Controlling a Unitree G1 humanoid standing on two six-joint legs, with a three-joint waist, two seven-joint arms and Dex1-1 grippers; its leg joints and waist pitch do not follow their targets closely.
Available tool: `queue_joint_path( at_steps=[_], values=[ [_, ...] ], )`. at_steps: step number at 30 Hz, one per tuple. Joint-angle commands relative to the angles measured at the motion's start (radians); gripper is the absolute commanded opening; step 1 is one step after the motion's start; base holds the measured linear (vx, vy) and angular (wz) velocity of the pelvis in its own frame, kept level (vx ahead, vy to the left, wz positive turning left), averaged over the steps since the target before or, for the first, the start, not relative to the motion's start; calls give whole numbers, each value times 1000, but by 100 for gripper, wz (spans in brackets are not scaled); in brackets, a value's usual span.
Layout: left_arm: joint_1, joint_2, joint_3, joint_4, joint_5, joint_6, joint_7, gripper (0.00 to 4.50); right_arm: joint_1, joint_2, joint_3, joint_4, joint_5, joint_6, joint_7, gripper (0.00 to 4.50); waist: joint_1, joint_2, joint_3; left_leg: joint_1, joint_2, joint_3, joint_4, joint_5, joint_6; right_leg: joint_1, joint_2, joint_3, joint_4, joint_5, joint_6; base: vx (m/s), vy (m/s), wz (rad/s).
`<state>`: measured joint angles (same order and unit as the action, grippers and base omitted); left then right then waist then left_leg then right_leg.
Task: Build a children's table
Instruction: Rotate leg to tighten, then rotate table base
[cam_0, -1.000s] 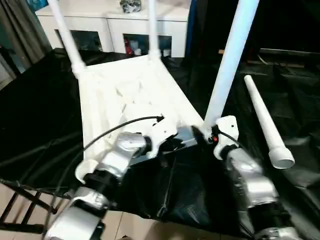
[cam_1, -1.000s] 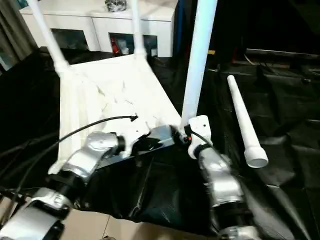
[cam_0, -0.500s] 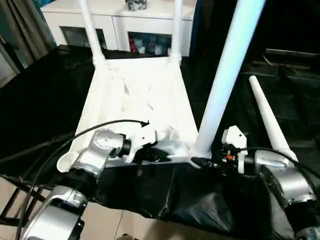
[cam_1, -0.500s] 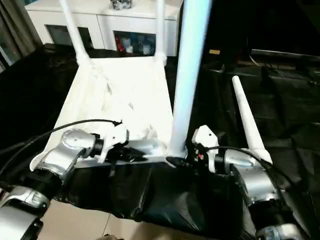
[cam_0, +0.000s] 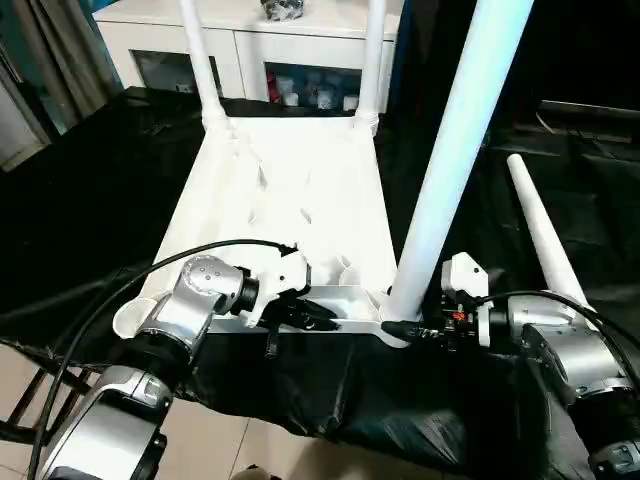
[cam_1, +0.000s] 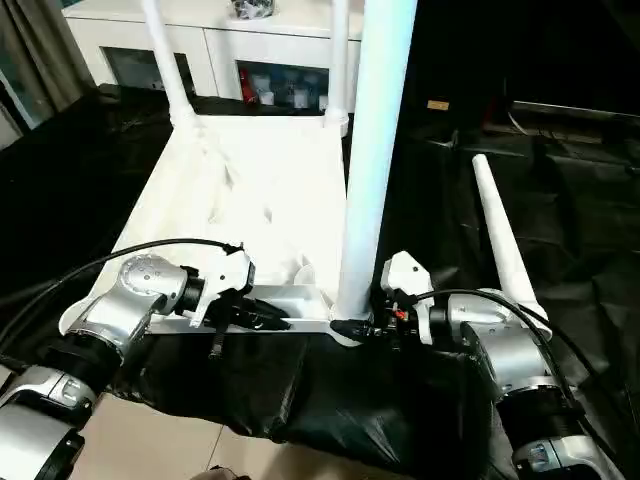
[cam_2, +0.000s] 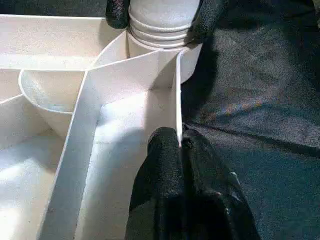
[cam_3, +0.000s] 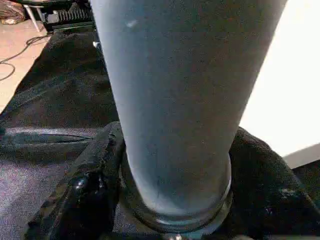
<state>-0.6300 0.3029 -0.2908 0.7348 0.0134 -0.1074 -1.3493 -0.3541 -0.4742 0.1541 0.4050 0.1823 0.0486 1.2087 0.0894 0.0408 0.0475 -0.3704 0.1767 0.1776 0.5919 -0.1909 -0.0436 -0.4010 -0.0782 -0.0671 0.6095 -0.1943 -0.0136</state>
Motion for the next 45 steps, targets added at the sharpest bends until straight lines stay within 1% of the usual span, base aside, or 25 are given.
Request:
queue_joint_path(
  at_steps=[1, 4, 5, 6, 8, 10, 11, 13, 14, 15, 16, 17, 23, 24, 25, 28, 31, 32, 33, 36, 38, 40, 43, 44, 45],
  values=[
    [-13, -16, -10, -3, -13, 9, -7, 0, 7, 21, 19, -30, 15, 7, 9, 267, 2, -13, -65, 5, 55, -13, -58, -128, 107, 57, -74, 45, -66, -117, -258, 0, 0, 0],
    [-11, -30, -2, -9, -10, 40, 38, 0, 19, 47, 4, -34, 17, 19, -46, 267, 0, -16, -64, 7, 57, -12, -60, -133, 103, 56, -72, 46, -68, -118, -258, 0, 0, 0],
    [-6, -79, 23, -40, 3, 139, 184, 0, 40, 126, -35, -30, -13, 44, -246, 267, -5, -17, -61, 10, 59, -14, -65, -146, 82, 51, -73, 47, -69, -142, -258, 0, 0, 0],
    [0, -108, 36, -65, 3, 185, 248, 0, 51, 165, -52, -35, -22, 57, -333, 267, -6, -12, -57, 10, 58, -15, -67, -168, 74, 49, -75, 47, -74, -174, -256, 0, 0, 0],
    [10, -144, 48, -103, 7, 243, 325, 0, 66, 216, -76, -45, -35, 77, -449, 267, -17, -21, -55, 8, 53, -19, -75, -196, 31, 57, -76, 45, -84, -282, -216, 0, 0, 0],
    [19, -163, 51, -128, 8, 281, 358, 0, 72, 250, -87, -51, -37, 92, -509, 266, -23, -17, -56, 10, 52, -19, -74, -202, 27, 54, -76, 47, -87, -294, -205, 0, 0, 0],
    [35, -209, 66, -172, 15, 347, 451, 0, 79, 322, -108, -68, -43, 125, -630, 266, -33, -16, -56, 8, 51, -17, -72, -199, 33, 53, -73, 50, -88, -276, -204, 0, 0, 0],
    [42, -222, 68, -187, 15, 364, 469, 0, 79, 341, -112, -74, -46, 129, -659, 266, -36, -20, -56, 5, 44, -17, -71, -195, 44, 52, -72, 47, -95, -306, -190, 0, 0, 0],
    [50, -229, 62, -201, 27, 364, 486, 0, 79, 361, -118, -80, -38, 125, -676, 322, -36, -19, -58, 5, 42, -16, -69, -187, 47, 53, -72, 46, -96, -311, -183, 0, 0, 0],
    [55, -230, 49, -208, 38, 359, 486, 0, 78, 369, -126, -87, -36, 114, -685, 336, -35, -7, -58, 4, 44, -18, -70, -177, 51, 52, -72, 48, -95, -296, -181, 0, 0, 0],
    [55, -230, 49, -208, 38, 359, 486, 0, 78, 369, -126, -87, -36, 114, -685, 336, -38, -11, -60, 3, 46, -17, -68, -167, 57, 52, -69, 48, -93, -254, -184, 0, 0, 0],
    [57, -228, 42, -209, 45, 356, 487, 0, 78, 368, -134, -95, -26, 112, -678, 339, -38, -6, -63, 2, 46, -18, -68, -154, 64, 54, -67, 47, -87, -195, -197, 0, 0, 0],
    [55, -205, 33, -242, 69, 393, 521, 0, 113, 200, -149, -179, -14, 94, -516, 383, -32, -6, -66, -2, 45, -16, -58, -115, 109, 64, -68, 46, -74, -66, -239, 0, 0, 0],
    [54, -202, 36, -243, 75, 400, 531, 0, 135, 127, -169, -213, 12, 109, -439, 383, -31, -6, -65, -2, 45, -16, -58, -115, 114, 63, -67, 45, -74, -66, -240, 0, 0, 0],
    [54, -202, 36, -243, 75, 400, 532, 0, 136, 124, -170, -215, 14, 110, -435, 383, -27, -11, -63, -2, 45, -16, -56, -119, 124, 69, -67, 45, -76, -72, -232, 0, 0, 0],
    [58, -197, 35, -245, 83, 401, 547, 0, 185, -2, -220, -277, 79, 165, -300, 383, -27, -14, -60, -6, 45, -16, -55, -134, 141, 68, -68, 43, -82, -124, -223, 0, 0, 0],
    [59, -200, 52, -256, 62, 385, 566, 0, 235, -86, -223, -344, 124, 230, -209, 383, -29, -19, -60, -7, 43, -17, -53, -139, 146, 70, -66, 41, -88, -170, -207, 0, 0, 0],
    [59, -203, 61, -265, 47, 391, 561, 27, 244, -96, -218, -358, 126, 240, -197, 383, -29, -19, -59, -9, 42, -17, -53, -135, 148, 67, -66, 39, -91, -202, -198, 0, 0, 0],
    [58, -204, 70, -277, 35, 374, 557, 44, 251, -99, -210, -369, 124, 245, -194, 383, -32, -23, -60, -11, 41, -17, -53, -132, 148, 67, -66, 38, -92, -209, -195, 0, 0, 0],
    [56, -211, 110, -324, -8, 394, 555, 57, 250, -86, -181, -372, 105, 243, -228, 383, -37, -18, -60, -8, 44, -18, -53, -131, 137, 60, -68, 36, -93, -233, -200, 0, 0, 0],
    [54, -190, 141, -394, -28, 391, 558, 82, 225, -39, -146, -337, 65, 240, -292, 383, -39, -18, -60, -7, 47, -19, -55, -133, 129, 56, -65, 36, -89, -217, -220, 0, 0, 0],
    [50, -166, 167, -449, -38, 415, 567, 82, 199, -4, -124, -299, 26, 234, -342, 383, -40, -15, -58, -5, 47, -19, -56, -139, 118, 54, -65, 36, -88, -226, -219, 0, 0, 0],
    [46, -124, 209, -514, -35, 458, 602, 82, 186, 30, -94, -295, 5, 247, -374, 383, -37, -14, -60, -3, 48, -20, -55, -127, 106, 54, -64, 39, -80, -198, -221, 0, 0, 0],
    [63, -44, 228, -570, 29, 533, 637, 82, 170, 70, -68, -297, -13, 277, -412, 383, -36, -8, -62, 2, 50, -21, -56, -121, 102, 54, -62, 40, -74, -164, -222, 0, 0, 0],
    [66, -37, 229, -574, 34, 540, 640, 82, 169, 73, -66, -297, -14, 278, -415, 383, -38, -7, -60, -2, 49, -23, -58, -112, 104, 55, -61, 39, -71, -152, -223, 0, 0, 0]
  ],
)
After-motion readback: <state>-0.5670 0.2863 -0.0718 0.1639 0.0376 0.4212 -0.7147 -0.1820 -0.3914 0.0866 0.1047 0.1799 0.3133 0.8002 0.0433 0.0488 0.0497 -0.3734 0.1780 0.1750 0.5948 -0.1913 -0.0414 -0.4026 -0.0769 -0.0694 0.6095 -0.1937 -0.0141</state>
